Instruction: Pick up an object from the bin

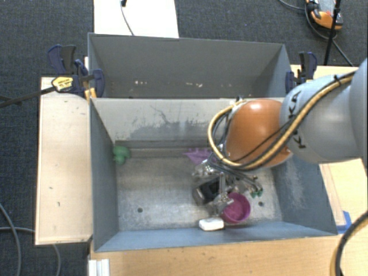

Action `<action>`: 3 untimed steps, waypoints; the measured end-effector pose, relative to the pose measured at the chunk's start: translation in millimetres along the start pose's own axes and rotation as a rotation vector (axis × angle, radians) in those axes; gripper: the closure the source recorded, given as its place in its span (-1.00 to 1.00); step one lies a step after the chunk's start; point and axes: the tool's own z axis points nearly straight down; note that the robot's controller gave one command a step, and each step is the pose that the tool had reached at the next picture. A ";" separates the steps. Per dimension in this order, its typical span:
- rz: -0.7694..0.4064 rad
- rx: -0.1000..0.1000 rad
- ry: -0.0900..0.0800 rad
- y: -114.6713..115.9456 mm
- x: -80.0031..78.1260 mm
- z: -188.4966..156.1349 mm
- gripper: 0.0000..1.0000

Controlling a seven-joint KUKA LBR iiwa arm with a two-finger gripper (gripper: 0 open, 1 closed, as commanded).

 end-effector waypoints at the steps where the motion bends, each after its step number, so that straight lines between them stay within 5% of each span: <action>1: -0.142 0.008 -0.016 14.0 26.2 2.5 1.00; 2: -0.141 0.008 -0.016 14.0 26.2 2.5 1.00; 3: -0.219 0.000 0.003 0.2 24.6 -136.1 1.00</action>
Offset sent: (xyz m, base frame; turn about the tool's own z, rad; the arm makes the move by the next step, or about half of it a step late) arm 0.0000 0.0000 0.0000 0.0000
